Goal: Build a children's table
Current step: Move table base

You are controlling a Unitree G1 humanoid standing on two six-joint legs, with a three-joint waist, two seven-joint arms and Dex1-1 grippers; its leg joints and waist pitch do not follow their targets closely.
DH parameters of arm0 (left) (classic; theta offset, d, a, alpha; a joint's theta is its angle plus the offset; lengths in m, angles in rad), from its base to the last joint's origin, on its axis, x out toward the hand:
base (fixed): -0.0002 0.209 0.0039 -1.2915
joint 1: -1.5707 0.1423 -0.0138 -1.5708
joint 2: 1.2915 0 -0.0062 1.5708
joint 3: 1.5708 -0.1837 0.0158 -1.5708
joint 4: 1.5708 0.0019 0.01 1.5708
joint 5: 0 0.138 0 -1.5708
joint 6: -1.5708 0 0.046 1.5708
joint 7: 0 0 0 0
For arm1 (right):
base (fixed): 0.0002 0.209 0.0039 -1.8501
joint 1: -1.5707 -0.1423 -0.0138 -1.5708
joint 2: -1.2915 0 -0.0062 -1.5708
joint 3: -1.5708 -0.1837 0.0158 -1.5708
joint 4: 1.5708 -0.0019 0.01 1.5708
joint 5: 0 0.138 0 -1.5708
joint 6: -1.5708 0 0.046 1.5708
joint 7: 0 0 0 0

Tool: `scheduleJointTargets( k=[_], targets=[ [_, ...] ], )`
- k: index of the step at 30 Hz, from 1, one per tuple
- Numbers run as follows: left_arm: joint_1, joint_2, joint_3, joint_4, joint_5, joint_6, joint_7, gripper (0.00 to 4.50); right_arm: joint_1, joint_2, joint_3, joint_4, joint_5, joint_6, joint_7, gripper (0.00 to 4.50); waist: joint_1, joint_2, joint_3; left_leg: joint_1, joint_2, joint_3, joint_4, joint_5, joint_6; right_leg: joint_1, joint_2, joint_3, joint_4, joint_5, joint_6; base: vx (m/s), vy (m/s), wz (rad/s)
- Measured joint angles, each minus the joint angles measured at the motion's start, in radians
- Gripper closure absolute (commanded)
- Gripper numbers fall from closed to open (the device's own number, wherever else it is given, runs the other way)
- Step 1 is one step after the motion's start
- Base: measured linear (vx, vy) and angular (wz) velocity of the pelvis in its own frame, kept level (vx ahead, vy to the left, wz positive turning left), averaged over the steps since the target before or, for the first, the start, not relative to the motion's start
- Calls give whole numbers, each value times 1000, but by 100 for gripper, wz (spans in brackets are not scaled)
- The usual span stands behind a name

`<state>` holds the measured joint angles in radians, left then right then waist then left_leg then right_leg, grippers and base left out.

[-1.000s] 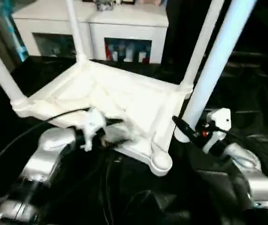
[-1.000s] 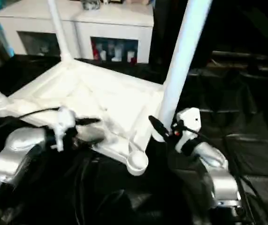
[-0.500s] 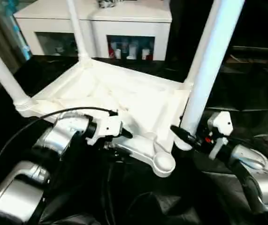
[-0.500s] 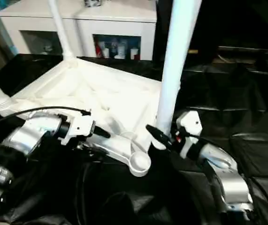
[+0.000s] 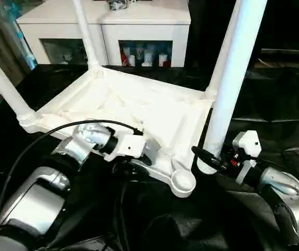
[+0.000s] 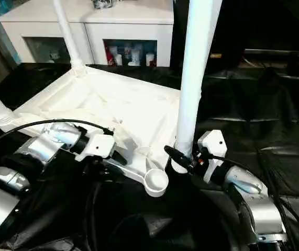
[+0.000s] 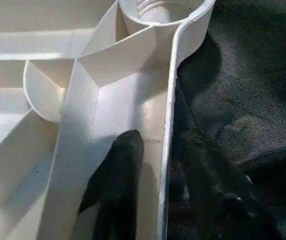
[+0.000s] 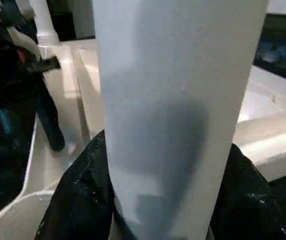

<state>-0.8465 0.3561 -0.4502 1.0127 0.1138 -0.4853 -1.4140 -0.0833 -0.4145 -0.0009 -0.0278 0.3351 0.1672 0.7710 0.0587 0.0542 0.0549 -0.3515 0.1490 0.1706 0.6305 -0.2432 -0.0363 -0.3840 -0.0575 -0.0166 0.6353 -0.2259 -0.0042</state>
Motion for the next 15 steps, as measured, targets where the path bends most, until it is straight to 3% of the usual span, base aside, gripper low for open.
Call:
scheduleJointTargets(
  k=[3, 7, 11, 15],
  targets=[
    [-19, -8, -5, 33, 13, -11, -1, 370, 7, 0, 0, -8, -2, 0, 0, 256, 1, 1, 0, 0, 0, 0, 0, 0, 0, 0, 0, 0, 0, 0, 0, 0, 0, 0],
    [-28, -10, -7, 64, 37, -16, 6, 388, 11, 0, 0, -8, -6, 0, -2, 256, -1, 1, 0, 0, 0, 0, 0, 0, 0, 0, 0, 0, -1, 0, 0, 0, 0, 0],
    [-27, -22, 9, 72, 28, 49, -3, 422, 9, 2, 3, -8, -8, 0, -6, 256, 1, 1, 0, 0, 0, 0, 0, 0, 0, 0, 0, 0, -1, 0, 0, 0, 0, 0],
    [-17, -25, 14, 39, 23, 128, 15, 443, -9, 25, 10, 10, -18, 1, -25, 256, -13, -2, 2, -1, 0, 1, -2, 0, 0, 0, 0, 0, -2, 0, 0, 0, 0, 0]
  ],
)
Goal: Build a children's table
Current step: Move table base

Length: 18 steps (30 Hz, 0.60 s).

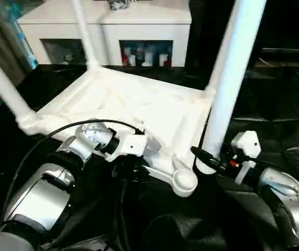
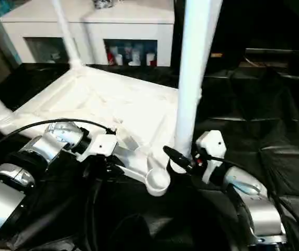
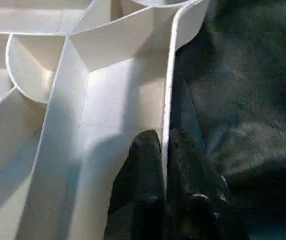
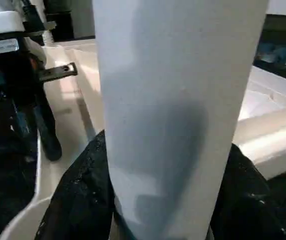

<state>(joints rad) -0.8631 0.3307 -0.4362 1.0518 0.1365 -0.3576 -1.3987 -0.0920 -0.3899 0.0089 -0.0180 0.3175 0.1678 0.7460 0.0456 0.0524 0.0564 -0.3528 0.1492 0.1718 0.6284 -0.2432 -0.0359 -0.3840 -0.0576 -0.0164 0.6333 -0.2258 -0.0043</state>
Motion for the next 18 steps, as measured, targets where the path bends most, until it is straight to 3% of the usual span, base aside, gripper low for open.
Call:
scheduleJointTargets(
  k=[5, 8, 10, 12, 15, 18],
  targets=[
    [41, -1, 62, -87, -3, 212, 161, 447, -53, 33, -13, 67, -12, 10, -63, 256, -20, -4, 1, 1, 0, 1, -3, 0, 0, 0, 0, 0, 0, 0, 0, 0, 0, 0],
    [83, -10, 113, -169, -17, 335, 261, 447, -77, 62, -11, 90, -11, 22, -86, 256, -32, -13, 3, 2, 0, 1, -6, 1, 0, -1, 0, 0, -1, 0, 0, 0, 0, 0],
    [162, -11, 151, -301, -26, 407, 334, 447, -119, 82, -16, 138, -10, 40, -115, 256, -41, -22, 3, 2, 1, 1, -7, 0, 0, -1, 0, -1, -3, -1, -1, 0, 0, 0],
    [209, -20, 160, -401, -29, 468, 373, 447, -152, 88, -31, 174, -7, 65, -136, 256, -32, -33, 3, 0, 2, 1, -8, 0, 1, -2, 0, -3, -3, -2, -3, 0, 0, 0],
    [240, -31, 166, -472, -24, 540, 422, 447, -189, 105, -41, 197, 13, 90, -136, 256, -11, -36, 3, 1, 2, 1, -8, 0, 2, -1, 0, -3, -3, -2, -4, 0, 0, 0],
    [272, -47, 164, -521, -20, 545, 450, 450, -225, 112, -41, 216, 40, 105, -119, 257, -1, -39, 3, 1, 1, 2, -8, 1, 2, -1, -1, -3, -3, -2, -4, 0, 0, 0]
  ],
)
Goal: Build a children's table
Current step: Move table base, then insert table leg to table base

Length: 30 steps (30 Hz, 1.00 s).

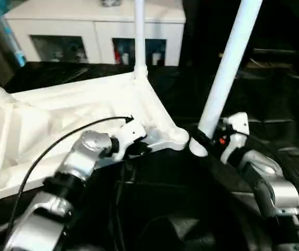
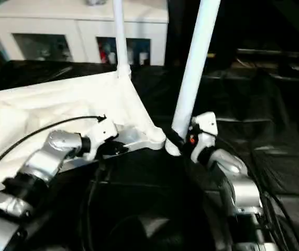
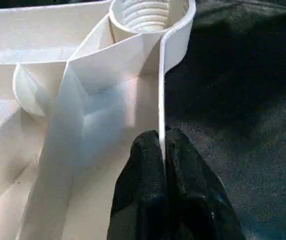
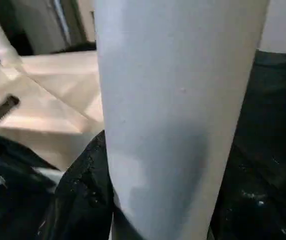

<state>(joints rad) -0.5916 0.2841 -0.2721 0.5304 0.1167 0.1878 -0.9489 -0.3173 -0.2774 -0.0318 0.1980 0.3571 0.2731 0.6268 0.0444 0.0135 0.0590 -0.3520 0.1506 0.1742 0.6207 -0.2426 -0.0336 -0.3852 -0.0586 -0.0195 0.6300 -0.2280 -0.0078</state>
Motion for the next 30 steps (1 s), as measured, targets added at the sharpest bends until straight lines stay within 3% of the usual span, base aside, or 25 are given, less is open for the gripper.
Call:
scheduleJointTargets(
  k=[9, 15, 16, 17, 22, 30],
  targets=[
    [39, 14, -25, -61, 17, -40, 0, 450, -95, -10, 12, 79, 17, 35, 84, 257, 6, -7, 0, 0, 0, 1, -1, 0, 0, -1, 0, 0, 0, 0, 0, 0, 0, 0],
    [45, 24, -45, -65, 18, -87, -39, 450, -155, -6, 42, 188, -23, 15, 109, 257, 18, -9, 0, 2, 0, 1, -1, 1, 1, -1, 0, -1, 1, 0, 0, 0, 0, 0],
    [42, 24, -44, -61, 16, -87, -51, 404, -160, -2, 42, 197, -27, 9, 111, 257, 19, -9, 0, 2, 0, 1, -1, 1, 1, -2, -1, -1, 1, 0, 0, 0, 0, 0],
    [36, 22, -41, -54, 14, -85, -60, 392, -164, 1, 42, 204, -29, 8, 112, 257, 20, -9, 0, 2, 0, 1, -1, 2, 1, -2, -1, -1, 1, 0, 0, 0, 0, 0],
    [5, 10, -39, -5, -8, -98, -76, 392, -187, 8, 42, 244, -36, 1, 112, 257, 23, -15, 0, 0, 0, 1, 1, 2, 2, -2, -2, -2, 1, 0, 0, 0, 0, 0],
    [-55, -2, -41, 100, -12, -137, -112, 392, -190, 12, 41, 246, -39, -8, 116, 257, 34, -16, 0, 0, 1, 3, 1, 4, 2, -2, -3, -2, 2, 1, 0, 0, 0, 0]
  ],
)
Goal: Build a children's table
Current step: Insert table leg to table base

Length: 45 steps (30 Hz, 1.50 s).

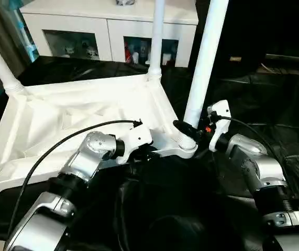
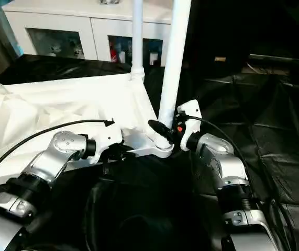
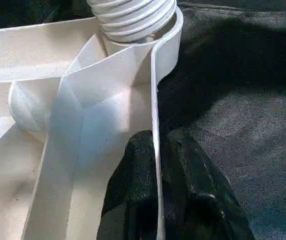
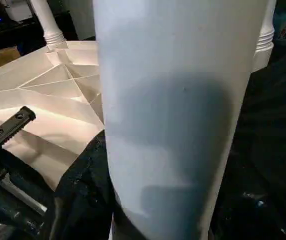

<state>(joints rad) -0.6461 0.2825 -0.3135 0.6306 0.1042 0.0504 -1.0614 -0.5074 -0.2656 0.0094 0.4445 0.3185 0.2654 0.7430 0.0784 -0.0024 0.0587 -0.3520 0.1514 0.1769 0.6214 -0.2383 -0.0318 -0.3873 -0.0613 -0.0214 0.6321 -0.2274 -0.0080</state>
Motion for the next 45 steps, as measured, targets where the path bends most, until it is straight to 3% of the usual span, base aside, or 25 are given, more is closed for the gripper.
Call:
scheduleJointTargets(
  k=[4, 6, 9, 31, 37, 45],
  targets=[
    [-27, -11, 0, 55, 0, -35, -5, 392, 0, 0, 0, 0, -7, -5, 7, 257, 2, 0, 0, 0, 0, 0, 0, 0, 0, 0, 0, 0, 0, 1, 0, 0, 0, 0],
    [-32, -14, 0, 66, 0, -43, -4, 427, 0, 0, 0, 0, -7, -6, 7, 257, 2, 0, 0, 0, 0, 0, 0, 0, 0, 0, 0, 0, 0, 1, 0, 0, 0, 0],
    [-37, -16, 1, 84, -1, -61, -4, 445, 0, 0, 0, 0, -9, -6, 7, 257, 3, 0, 0, 0, 0, 0, 0, 0, 0, 0, 0, 0, 0, 1, 0, 0, 0, 0],
    [-51, -15, 1, 121, -1, -107, -28, 450, -1, -32, 13, -5, -28, 41, 39, 257, 8, -5, 0, 0, 2, 0, 0, 0, 0, 0, 0, -3, 0, 1, 0, 0, 0, 0],
    [-47, -10, 3, 117, -2, -107, -38, 450, -37, -12, -5, 68, -14, 42, 33, 257, 7, -7, 0, 0, 4, 0, 0, 0, -1, 0, 0, -5, -1, 1, -1, 0, 0, 0],
    [-45, -7, 3, 110, 0, -107, -37, 450, -46, 22, -72, 141, 46, 36, 28, 257, 7, -12, 0, 0, 6, 0, 0, 2, -3, 1, 0, -9, -1, 1, -1, 0, 0, 0]
  ],
)
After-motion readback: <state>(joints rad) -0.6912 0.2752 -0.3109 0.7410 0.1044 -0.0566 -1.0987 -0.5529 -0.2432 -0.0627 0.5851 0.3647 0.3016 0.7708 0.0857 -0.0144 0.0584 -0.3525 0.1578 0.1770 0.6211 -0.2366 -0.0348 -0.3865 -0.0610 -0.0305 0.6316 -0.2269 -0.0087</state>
